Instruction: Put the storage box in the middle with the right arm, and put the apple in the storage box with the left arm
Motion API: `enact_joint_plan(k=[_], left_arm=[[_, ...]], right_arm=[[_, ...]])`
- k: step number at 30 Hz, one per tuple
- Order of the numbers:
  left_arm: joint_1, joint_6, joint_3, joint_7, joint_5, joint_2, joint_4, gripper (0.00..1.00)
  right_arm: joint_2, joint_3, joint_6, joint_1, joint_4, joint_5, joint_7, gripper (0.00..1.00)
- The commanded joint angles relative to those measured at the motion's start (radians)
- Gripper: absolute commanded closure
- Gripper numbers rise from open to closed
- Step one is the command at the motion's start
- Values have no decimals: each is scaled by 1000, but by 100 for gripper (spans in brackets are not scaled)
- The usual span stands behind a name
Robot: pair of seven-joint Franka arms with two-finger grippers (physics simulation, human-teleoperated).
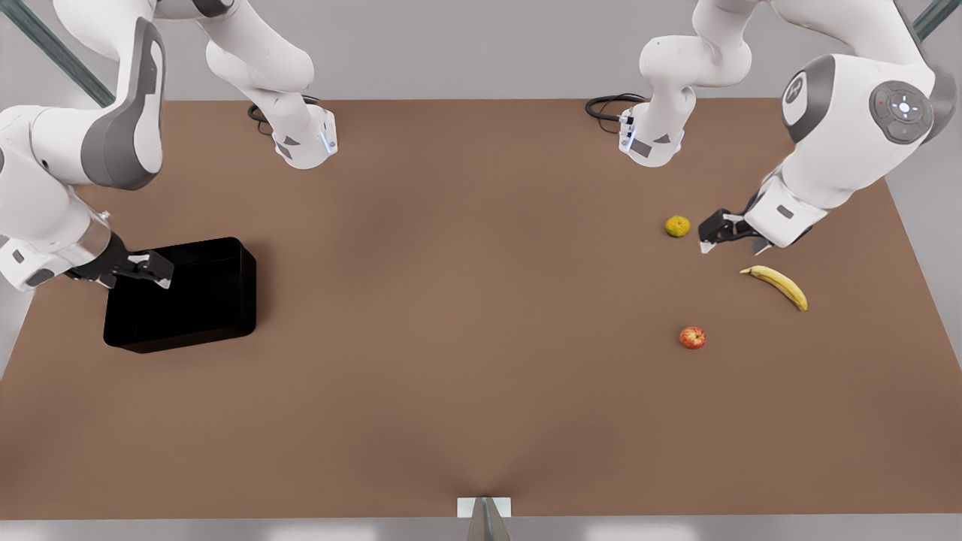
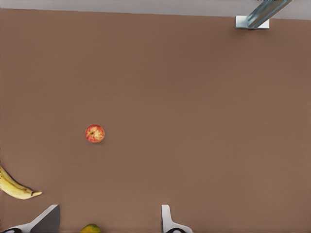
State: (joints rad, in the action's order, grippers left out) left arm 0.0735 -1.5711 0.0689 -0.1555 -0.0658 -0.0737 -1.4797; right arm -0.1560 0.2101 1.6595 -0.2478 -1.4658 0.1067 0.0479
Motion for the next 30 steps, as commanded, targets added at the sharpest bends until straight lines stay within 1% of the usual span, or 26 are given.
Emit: enact_joint_plan(k=[1,2,3,5,6,7,8,9,10,11,12,14,15,16,18,20,21,22,23,25,30], left_arm=[[0,0,0,1,3,-3,-1,0],[2,-12,0,-1,1,-34,-5,0],[-3,-21,0,-12,3,-133,-19,0],[-8,-56,0,-18,3,-238,-19,0],[-18,-144,0,-18,-2,-253,-56,0],[-18,-162,-1,-12,6,-273,-67,0],[-14,-170,0,-12,82,-297,-74,0],[-15,-230,0,-13,107,-307,-112,0],[-18,-267,0,-10,112,-317,-128,0],[-23,-273,0,-4,112,-325,-139,0],[-31,-280,0,-7,112,-350,-143,0],[-50,-348,3,-18,100,-419,-134,0],[-70,-365,6,-16,101,-445,-128,0],[-95,-394,15,0,101,-457,-128,0],[-136,-445,20,42,104,-460,-137,0],[-136,-425,29,30,104,-474,-146,0],[-138,-422,42,27,103,-475,-162,0],[-143,-466,43,37,101,-466,-204,0],[-155,-553,43,28,101,-466,-246,0],[-167,-561,43,34,106,-471,-254,0],[-190,-558,43,40,110,-492,-294,0]], right_arm=[[0,0,0,2,7,-2,-2,0],[4,-2,0,5,9,-44,-2,0],[-2,-41,0,59,15,-44,-2,0],[-23,-45,13,56,13,-42,-3,0],[-54,-40,39,56,4,-35,0,0],[-79,-51,55,58,-1,-33,3,0],[-74,-52,57,47,-33,-33,13,0],[-57,-52,45,27,-50,-36,52,0],[-11,-52,28,-25,-85,-41,96,0],[-4,-48,-23,-102,-85,-42,194,0],[-5,-40,-32,-183,-85,-44,271,0],[-40,-38,-17,-283,-73,-42,406,0],[-69,10,22,-388,-64,-44,487,0],[-112,109,31,-499,-36,-36,506,0],[-126,103,92,-484,-51,-30,521,0],[-177,101,129,-498,-56,-29,530,0],[-200,63,158,-498,-53,-30,602,0],[-220,57,189,-515,-47,-29,656,0],[-237,55,218,-522,-45,-13,684,0],[-255,43,246,-522,-54,-12,707,0],[-263,35,405,-533,-223,-30,722,0]])
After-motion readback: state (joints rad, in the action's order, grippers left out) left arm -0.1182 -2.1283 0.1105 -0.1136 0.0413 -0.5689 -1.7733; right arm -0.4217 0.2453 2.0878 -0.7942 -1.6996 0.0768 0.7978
